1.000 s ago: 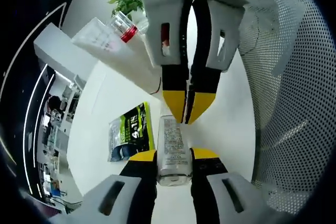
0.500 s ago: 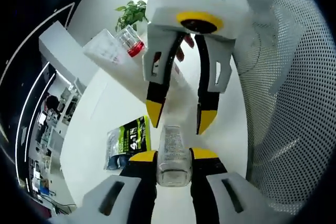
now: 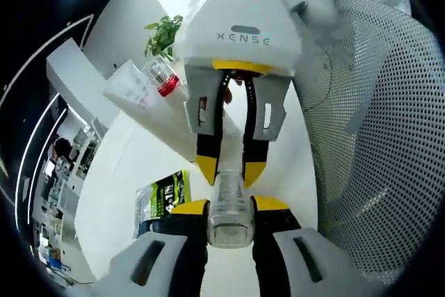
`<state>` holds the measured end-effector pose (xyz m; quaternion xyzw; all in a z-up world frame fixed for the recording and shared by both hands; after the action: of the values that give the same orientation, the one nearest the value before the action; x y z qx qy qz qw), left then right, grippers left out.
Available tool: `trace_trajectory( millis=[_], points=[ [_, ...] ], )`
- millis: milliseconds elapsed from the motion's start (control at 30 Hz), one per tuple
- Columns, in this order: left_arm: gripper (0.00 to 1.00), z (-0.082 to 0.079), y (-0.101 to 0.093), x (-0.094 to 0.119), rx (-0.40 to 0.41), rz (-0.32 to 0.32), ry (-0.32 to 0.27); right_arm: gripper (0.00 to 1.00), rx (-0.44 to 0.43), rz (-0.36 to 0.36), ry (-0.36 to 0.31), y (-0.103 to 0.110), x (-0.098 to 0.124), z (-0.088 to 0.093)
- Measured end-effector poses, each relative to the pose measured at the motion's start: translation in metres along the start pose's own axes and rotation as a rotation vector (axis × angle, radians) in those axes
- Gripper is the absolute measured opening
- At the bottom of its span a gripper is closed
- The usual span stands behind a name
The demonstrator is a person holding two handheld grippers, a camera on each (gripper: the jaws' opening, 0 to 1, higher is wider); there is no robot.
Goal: Arrange the skincare products in the storage area until every visible bottle or jar stands upright without overlapping.
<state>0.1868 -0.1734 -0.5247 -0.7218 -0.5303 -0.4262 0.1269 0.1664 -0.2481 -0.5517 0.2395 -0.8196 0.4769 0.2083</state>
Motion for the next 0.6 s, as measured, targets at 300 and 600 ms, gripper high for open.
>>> trace_trajectory(
  millis=[300, 600],
  points=[
    [0.28, 0.009, 0.009, 0.001, -0.031, -0.065, 0.082, 0.09, -0.012, 0.035, -0.041, -0.006, 0.003, -0.015],
    [0.29, 0.009, 0.006, -0.002, -0.059, -0.056, 0.104, 0.09, 0.015, 0.038, -0.025, -0.003, 0.002, -0.024]
  ],
)
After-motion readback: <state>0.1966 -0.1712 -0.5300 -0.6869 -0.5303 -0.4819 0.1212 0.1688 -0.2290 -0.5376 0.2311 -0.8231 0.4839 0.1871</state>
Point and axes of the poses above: the point that each gripper's makers call its tool centre point, and the gripper's own axes: x roughly backward along the fingers, y roughly to its left, z roughly out of its underside, the point moved 5 cm from there along x, roughly backward along the fingers, and after that the axes turned 15 degrees about z, right-handed, at the moved point
